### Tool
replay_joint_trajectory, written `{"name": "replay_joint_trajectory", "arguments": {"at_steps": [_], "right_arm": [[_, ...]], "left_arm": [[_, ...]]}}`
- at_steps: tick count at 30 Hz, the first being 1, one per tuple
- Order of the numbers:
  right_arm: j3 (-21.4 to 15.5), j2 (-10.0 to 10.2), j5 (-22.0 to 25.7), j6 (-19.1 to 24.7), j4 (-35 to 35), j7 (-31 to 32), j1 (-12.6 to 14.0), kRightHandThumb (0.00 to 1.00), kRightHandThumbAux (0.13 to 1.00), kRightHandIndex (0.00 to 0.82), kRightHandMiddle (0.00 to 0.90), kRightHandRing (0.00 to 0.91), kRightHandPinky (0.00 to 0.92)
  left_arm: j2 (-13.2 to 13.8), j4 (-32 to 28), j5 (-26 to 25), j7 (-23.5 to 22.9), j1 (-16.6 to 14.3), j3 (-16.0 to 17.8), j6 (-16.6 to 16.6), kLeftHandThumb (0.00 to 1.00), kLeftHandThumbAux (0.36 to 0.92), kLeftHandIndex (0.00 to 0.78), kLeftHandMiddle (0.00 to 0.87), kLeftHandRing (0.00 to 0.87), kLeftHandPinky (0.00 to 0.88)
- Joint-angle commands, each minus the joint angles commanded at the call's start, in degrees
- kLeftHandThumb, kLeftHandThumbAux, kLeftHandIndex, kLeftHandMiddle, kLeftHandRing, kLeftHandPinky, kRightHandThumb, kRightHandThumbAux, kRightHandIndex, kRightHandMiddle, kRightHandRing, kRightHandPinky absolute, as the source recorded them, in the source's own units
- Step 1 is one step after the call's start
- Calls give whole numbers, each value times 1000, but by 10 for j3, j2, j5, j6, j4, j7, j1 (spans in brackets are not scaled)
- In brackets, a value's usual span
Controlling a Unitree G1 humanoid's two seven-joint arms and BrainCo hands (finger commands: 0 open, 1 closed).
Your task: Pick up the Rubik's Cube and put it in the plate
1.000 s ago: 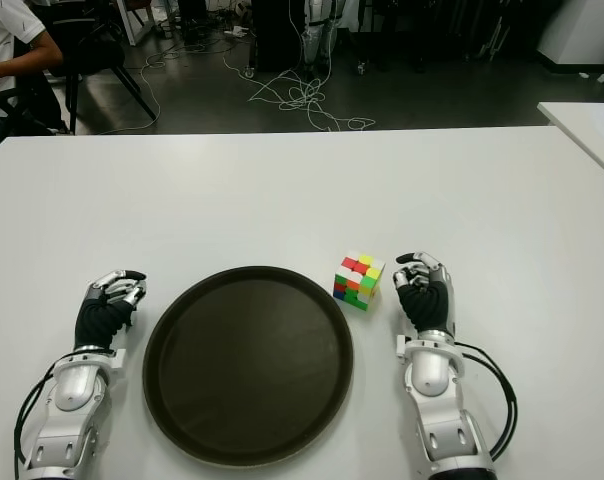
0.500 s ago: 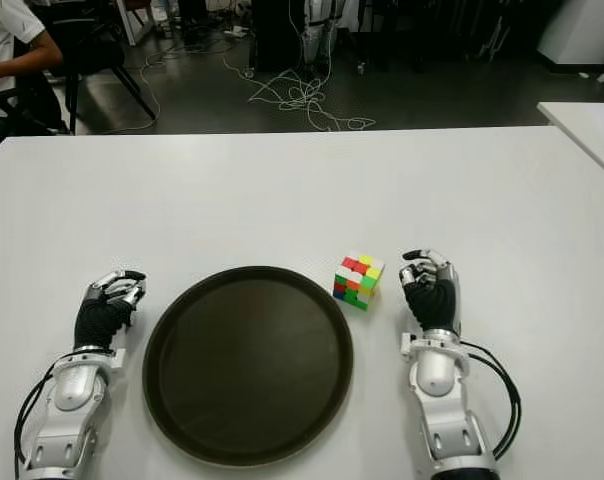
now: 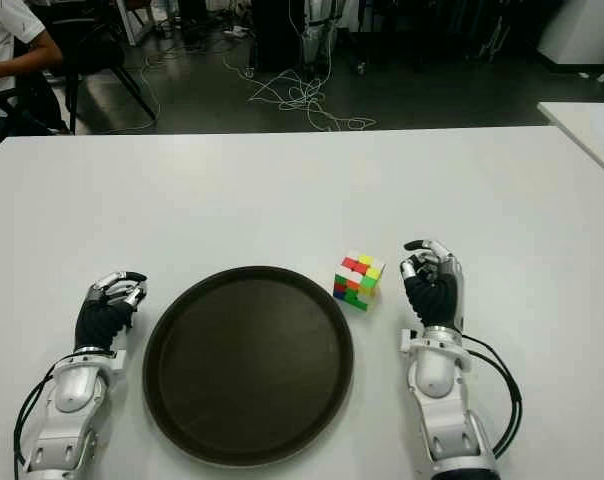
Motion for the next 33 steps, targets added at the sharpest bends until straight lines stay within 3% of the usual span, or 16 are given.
{"name": "replay_joint_trajectory", "arguments": {"at_steps": [3,10,11,13,15,17,26,33], "right_arm": [[2,-9,-14,-15,-3,6,0,678,735,418,434,443,454],[8,-35,-27,-38,-8,49,3,668,744,400,286,298,337],[10,-41,-29,-35,-12,61,4,437,788,307,237,251,290],[15,-52,-32,-21,-26,87,7,223,829,210,177,193,240],[18,-58,-35,-10,-36,107,9,91,853,140,124,143,201],[20,-63,-37,8,-53,129,12,46,857,108,95,114,170],[29,-89,-68,124,-152,236,19,1,822,22,13,9,19],[48,-106,-106,189,-196,287,16,0,748,5,1,0,1]], "left_arm": [[-1,-2,0,-1,1,0,-1,707,706,443,800,824,814],[-1,-5,-3,-5,2,1,4,707,707,443,807,827,812],[-2,-6,-4,-4,2,2,5,707,707,442,806,826,811],[-2,-7,-4,-3,2,2,7,707,706,442,806,826,812],[-3,-9,-4,-3,2,2,8,707,706,443,807,827,814],[-4,-10,-4,-2,2,2,8,708,706,443,809,829,817],[-4,-4,-8,-2,0,5,6,708,706,443,814,832,815],[-3,-6,-5,1,-2,3,16,709,707,443,808,829,812]]}}
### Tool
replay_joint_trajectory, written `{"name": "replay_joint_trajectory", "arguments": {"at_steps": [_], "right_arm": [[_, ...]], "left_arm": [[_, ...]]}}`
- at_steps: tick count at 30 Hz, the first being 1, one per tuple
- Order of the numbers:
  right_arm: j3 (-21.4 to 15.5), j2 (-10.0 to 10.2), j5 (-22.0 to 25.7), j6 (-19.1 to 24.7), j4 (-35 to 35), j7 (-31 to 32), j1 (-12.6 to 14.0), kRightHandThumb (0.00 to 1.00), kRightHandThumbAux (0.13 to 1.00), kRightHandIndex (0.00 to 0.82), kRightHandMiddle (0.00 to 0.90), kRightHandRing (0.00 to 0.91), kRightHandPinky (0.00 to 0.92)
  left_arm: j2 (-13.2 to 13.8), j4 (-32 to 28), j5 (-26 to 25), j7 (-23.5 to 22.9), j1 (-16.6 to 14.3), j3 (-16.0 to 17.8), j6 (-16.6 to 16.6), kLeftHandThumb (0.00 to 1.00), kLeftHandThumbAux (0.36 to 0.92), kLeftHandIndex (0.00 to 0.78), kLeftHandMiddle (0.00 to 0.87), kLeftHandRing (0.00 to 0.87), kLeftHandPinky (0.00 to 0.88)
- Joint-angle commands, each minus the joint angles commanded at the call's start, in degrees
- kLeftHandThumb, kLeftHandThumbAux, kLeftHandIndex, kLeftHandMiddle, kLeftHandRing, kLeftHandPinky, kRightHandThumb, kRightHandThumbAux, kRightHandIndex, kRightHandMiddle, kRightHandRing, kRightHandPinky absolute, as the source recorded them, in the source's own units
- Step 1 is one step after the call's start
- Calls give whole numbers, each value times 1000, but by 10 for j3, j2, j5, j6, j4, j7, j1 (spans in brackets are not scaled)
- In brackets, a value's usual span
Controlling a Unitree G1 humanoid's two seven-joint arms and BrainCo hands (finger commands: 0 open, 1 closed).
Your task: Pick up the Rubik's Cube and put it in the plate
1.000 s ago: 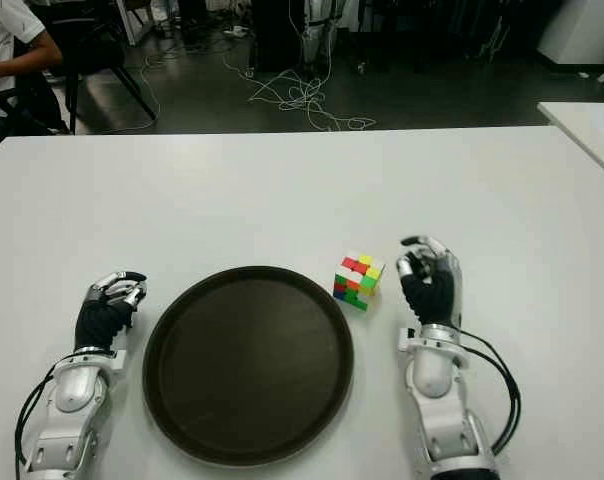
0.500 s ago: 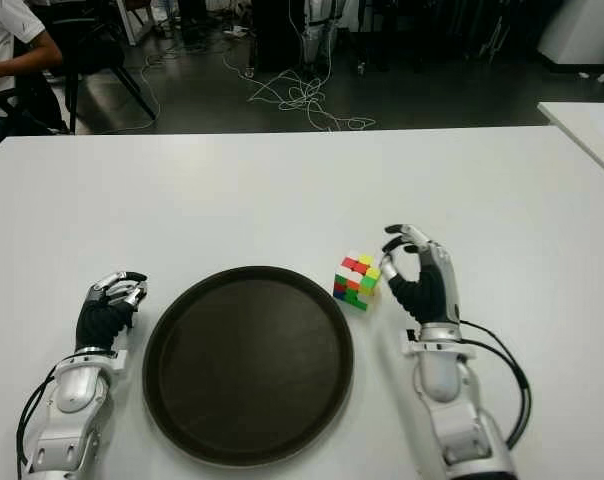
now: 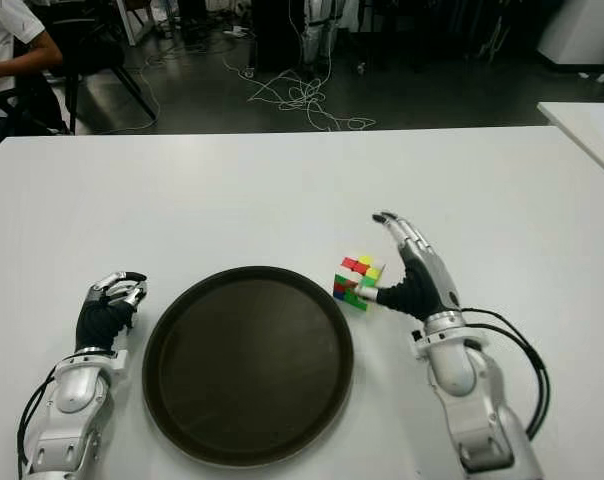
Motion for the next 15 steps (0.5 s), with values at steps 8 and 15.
{"name": "replay_joint_trajectory", "arguments": {"at_steps": [8,15], "right_arm": [[8,-9,0,15,-1,26,-12,0,729,7,0,0,0],[17,-28,-8,29,0,58,-22,0,750,1,0,0,0]], "left_arm": [[1,2,2,0,-2,-1,-1,709,707,443,805,826,809],[1,7,4,2,-3,-1,-9,709,707,443,807,826,808]]}}
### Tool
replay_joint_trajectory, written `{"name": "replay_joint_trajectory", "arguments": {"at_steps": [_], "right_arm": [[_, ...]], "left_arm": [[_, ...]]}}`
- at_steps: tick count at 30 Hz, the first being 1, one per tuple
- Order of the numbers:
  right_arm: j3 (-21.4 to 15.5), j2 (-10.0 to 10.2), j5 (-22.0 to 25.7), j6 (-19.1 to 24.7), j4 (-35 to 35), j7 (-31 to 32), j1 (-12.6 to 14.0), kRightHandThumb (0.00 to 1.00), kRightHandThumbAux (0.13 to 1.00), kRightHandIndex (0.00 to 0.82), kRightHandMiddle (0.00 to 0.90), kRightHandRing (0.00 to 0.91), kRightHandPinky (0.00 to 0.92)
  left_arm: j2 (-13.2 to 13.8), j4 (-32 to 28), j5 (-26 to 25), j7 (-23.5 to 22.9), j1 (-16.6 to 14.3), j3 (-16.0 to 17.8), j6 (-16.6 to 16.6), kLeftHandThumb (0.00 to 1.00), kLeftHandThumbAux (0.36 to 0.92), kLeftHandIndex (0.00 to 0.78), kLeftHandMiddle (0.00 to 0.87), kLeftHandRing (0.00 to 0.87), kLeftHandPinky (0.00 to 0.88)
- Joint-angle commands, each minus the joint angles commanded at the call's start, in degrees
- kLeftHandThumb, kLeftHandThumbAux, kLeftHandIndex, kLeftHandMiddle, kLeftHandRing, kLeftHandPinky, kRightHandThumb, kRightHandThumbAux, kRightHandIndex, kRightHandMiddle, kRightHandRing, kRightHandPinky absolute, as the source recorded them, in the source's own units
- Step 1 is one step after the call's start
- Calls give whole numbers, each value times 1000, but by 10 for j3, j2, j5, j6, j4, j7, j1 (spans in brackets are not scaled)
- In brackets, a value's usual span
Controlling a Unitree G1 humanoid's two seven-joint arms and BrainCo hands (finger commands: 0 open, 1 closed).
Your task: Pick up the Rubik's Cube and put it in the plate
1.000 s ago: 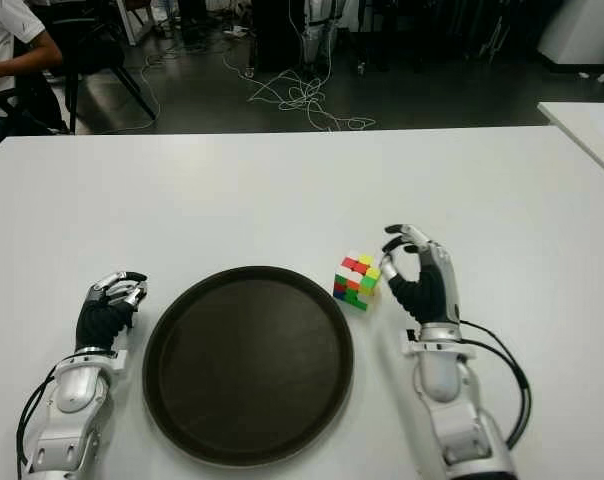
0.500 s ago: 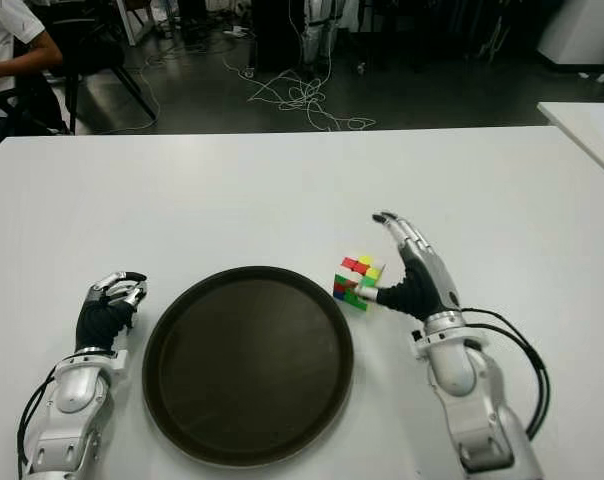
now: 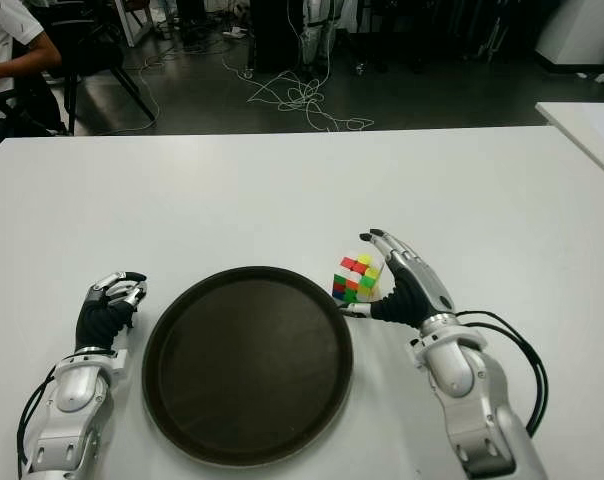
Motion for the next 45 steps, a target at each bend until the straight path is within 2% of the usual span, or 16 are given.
{"name": "replay_joint_trajectory", "arguments": {"at_steps": [4,14,22,29,32,35,42,45], "right_arm": [[6,-9,-11,14,1,12,-9,0,739,0,0,0,0],[26,-21,-46,94,-30,76,-40,0,720,0,0,0,0],[51,-31,-79,141,-44,126,-79,0,717,0,0,0,0],[59,-42,-83,140,-17,137,-105,0,724,0,0,0,0],[61,-44,-77,134,11,137,-127,0,729,0,0,0,0],[63,-40,-66,129,48,139,-160,0,735,0,0,2,0],[76,-33,-69,135,87,148,-201,0,738,9,15,27,14],[81,-34,-71,135,99,147,-211,0,736,11,23,31,7]], "left_arm": [[0,3,3,1,-1,-2,-3,709,707,443,807,826,808],[-3,8,2,-1,-3,-2,-13,709,706,443,810,829,812],[-7,8,-8,-4,-3,1,-16,709,706,443,814,834,819],[-14,11,-11,3,-6,3,-13,709,707,443,808,829,812],[-14,9,-8,5,-6,1,-12,709,707,443,807,828,809],[-13,7,-5,5,-4,-2,-9,710,707,443,807,824,802],[-11,7,0,8,-4,-4,-1,711,708,443,802,817,793],[-9,12,3,11,-6,-4,0,710,708,442,799,815,793]]}}
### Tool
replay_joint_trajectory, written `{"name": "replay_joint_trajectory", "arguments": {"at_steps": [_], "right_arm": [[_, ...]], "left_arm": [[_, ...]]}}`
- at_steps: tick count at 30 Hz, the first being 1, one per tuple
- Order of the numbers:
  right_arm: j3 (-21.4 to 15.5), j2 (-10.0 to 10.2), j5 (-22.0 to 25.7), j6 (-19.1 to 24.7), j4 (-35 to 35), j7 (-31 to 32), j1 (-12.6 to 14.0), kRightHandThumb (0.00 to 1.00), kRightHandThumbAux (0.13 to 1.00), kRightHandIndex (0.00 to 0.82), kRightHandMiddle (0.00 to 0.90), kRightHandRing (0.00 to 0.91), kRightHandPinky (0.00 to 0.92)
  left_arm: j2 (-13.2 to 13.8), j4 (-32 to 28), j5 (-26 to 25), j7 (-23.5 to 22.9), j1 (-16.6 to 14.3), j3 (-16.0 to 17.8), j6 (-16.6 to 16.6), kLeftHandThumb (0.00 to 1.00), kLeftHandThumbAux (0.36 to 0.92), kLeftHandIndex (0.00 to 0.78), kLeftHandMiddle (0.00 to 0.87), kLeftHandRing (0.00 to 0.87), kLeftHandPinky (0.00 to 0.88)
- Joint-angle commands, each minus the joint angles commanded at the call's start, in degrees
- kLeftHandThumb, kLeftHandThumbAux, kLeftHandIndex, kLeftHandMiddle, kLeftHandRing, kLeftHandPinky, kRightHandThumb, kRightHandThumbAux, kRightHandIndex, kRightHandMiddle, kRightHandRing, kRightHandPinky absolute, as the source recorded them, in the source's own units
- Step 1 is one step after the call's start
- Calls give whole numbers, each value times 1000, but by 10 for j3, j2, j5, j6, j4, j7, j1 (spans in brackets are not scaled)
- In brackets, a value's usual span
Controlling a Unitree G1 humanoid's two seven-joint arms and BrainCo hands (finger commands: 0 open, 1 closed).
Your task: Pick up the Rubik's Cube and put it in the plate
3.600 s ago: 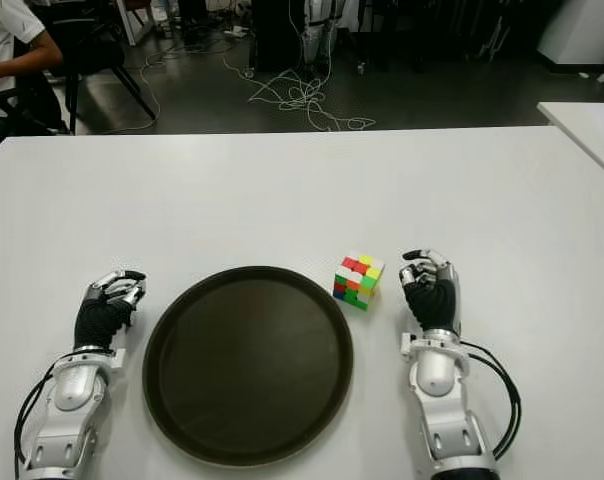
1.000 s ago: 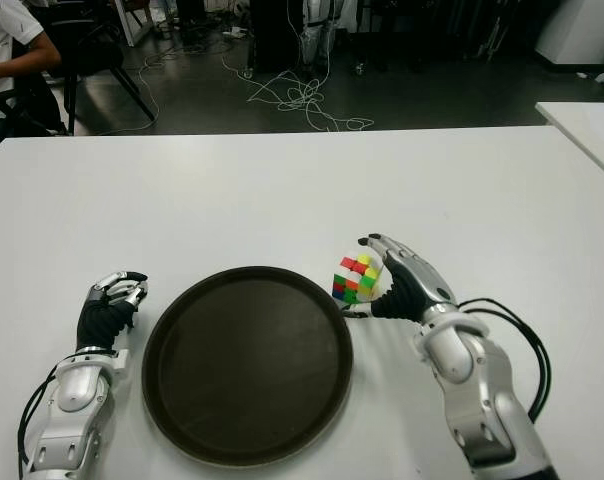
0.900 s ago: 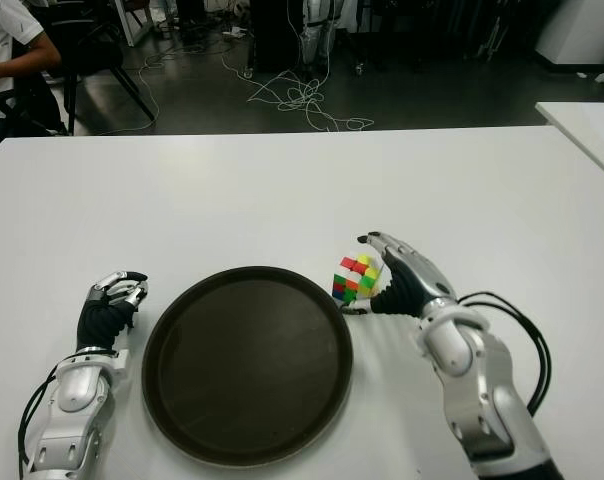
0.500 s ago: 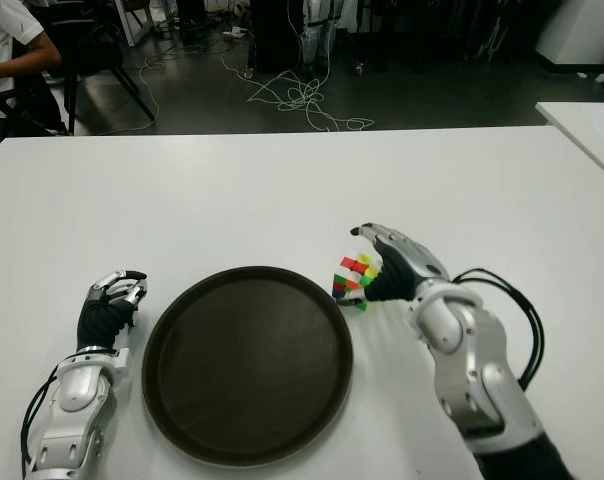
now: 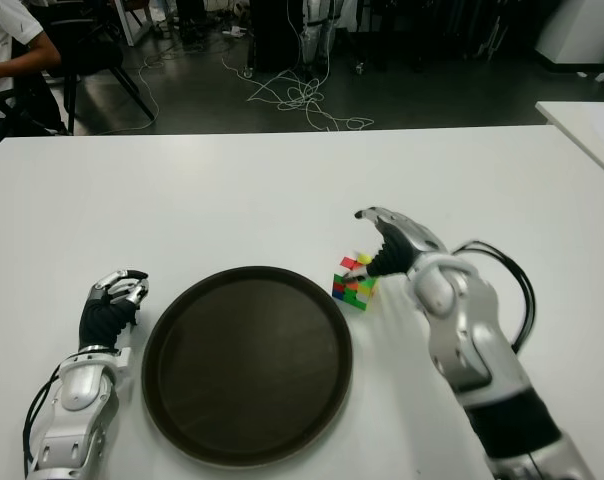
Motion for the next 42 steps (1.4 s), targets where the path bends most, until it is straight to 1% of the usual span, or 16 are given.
{"name": "replay_joint_trajectory", "arguments": {"at_steps": [3,6,10,15,21,25,30,34,36,39,42], "right_arm": [[2,1,1,-2,5,-6,-3,0,741,13,23,29,2],[2,6,3,-7,13,-18,-8,0,750,15,23,27,0],[1,12,9,-18,26,-30,-13,0,782,19,21,25,2],[4,16,9,-24,43,-35,-20,0,788,24,21,27,9],[9,21,7,-35,63,-47,-23,0,812,28,31,42,23],[18,19,-1,-36,76,-49,-25,0,796,26,19,28,4],[26,19,-3,-33,83,-50,-27,0,771,26,25,29,0],[25,27,8,-40,84,-58,-23,0,754,27,28,29,1],[27,29,9,-38,83,-56,-24,0,751,28,30,29,4],[33,32,0,-22,70,-44,-25,0,748,28,34,31,10],[41,28,-8,-5,59,-25,-27,0,755,21,32,31,9]], "left_arm": [[1,2,3,1,0,-1,-1,710,708,442,798,814,794],[1,4,6,2,0,-1,-5,710,708,443,798,815,792],[-1,4,7,2,2,-1,-11,711,707,443,800,816,793],[-1,3,5,0,4,-1,-13,711,707,443,803,818,793],[1,2,2,-8,6,-2,-18,711,706,443,801,819,799],[3,4,2,-10,7,-3,-19,711,707,444,802,819,797],[6,7,5,-11,6,-4,-19,712,707,443,801,816,791],[6,11,8,-7,6,-4,-21,712,707,443,800,814,790],[6,13,10,-4,5,-4,-23,711,707,443,800,813,790],[7,18,11,-4,4,-3,-26,711,707,444,800,814,791],[8,23,10,-5,2,-3,-30,712,707,444,801,815,792]]}}
